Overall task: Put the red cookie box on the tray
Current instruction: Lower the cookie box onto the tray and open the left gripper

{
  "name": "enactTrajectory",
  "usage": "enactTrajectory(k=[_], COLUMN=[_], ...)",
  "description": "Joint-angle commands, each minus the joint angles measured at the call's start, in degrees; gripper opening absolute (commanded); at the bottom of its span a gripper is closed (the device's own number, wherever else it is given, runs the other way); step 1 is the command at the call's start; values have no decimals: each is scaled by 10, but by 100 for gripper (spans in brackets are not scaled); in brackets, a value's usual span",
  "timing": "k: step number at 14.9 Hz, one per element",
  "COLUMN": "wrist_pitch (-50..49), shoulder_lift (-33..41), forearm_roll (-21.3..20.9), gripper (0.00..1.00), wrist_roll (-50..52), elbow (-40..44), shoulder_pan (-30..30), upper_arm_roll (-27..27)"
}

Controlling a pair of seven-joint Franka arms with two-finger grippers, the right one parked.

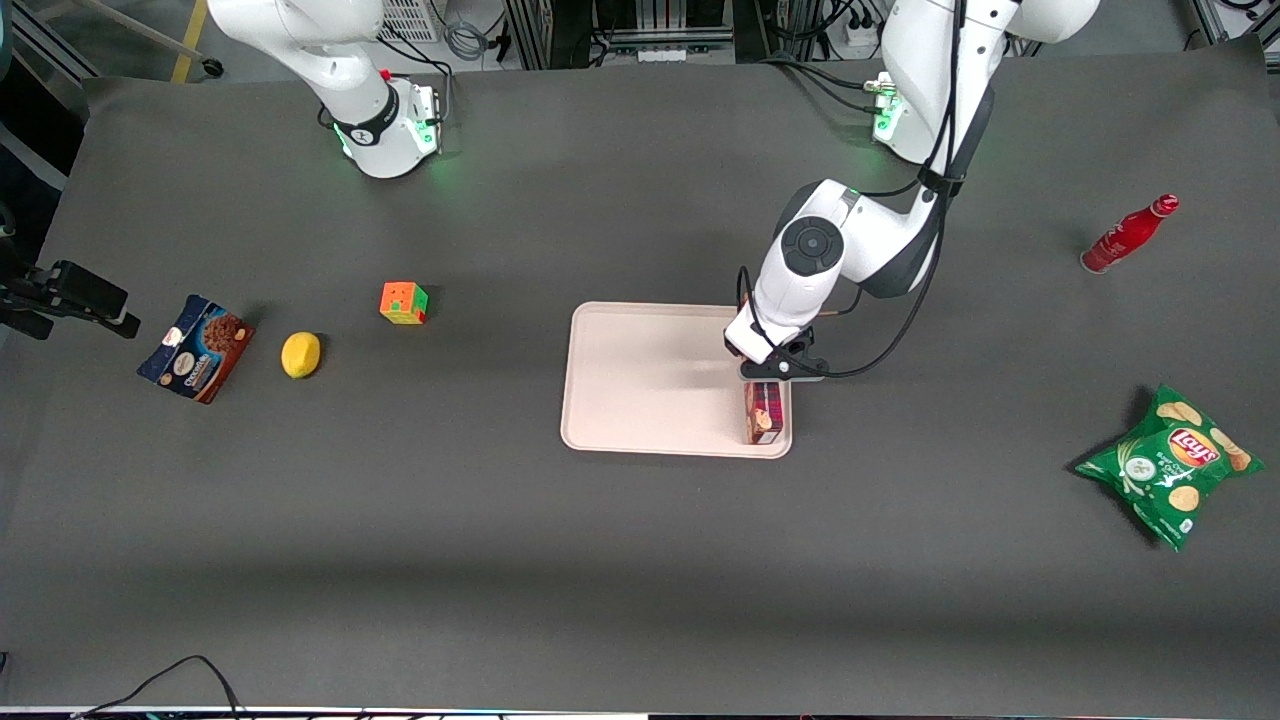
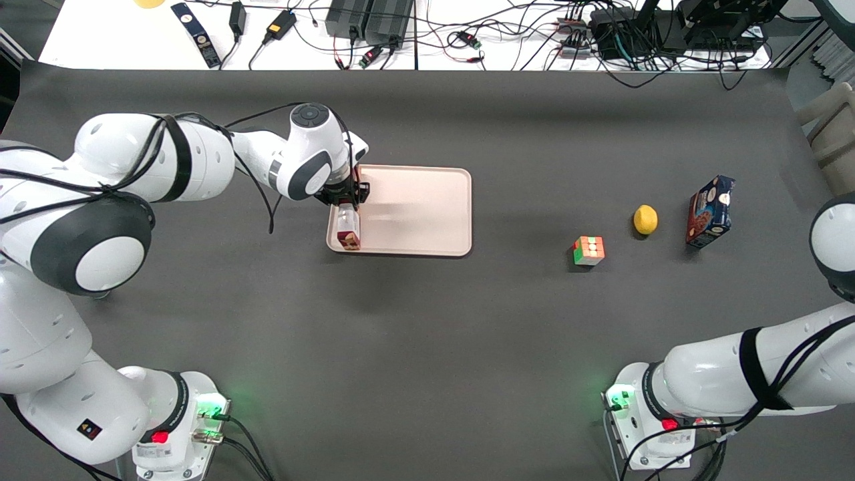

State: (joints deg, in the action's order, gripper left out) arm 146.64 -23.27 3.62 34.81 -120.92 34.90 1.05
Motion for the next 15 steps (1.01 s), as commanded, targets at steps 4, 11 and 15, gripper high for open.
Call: enactTrajectory(k=[4,11,15], wrist_pitch=[18,-14,-163], shoulder_lift=[-8,15,51], forearm_roll=[-6,14,51], gripper=[75,100,100], wrist_roll=[17,17,-12], elbow=[4,19,108], shoulder_pan=[10,7,3], upper_arm_roll=[-11,-15,-56])
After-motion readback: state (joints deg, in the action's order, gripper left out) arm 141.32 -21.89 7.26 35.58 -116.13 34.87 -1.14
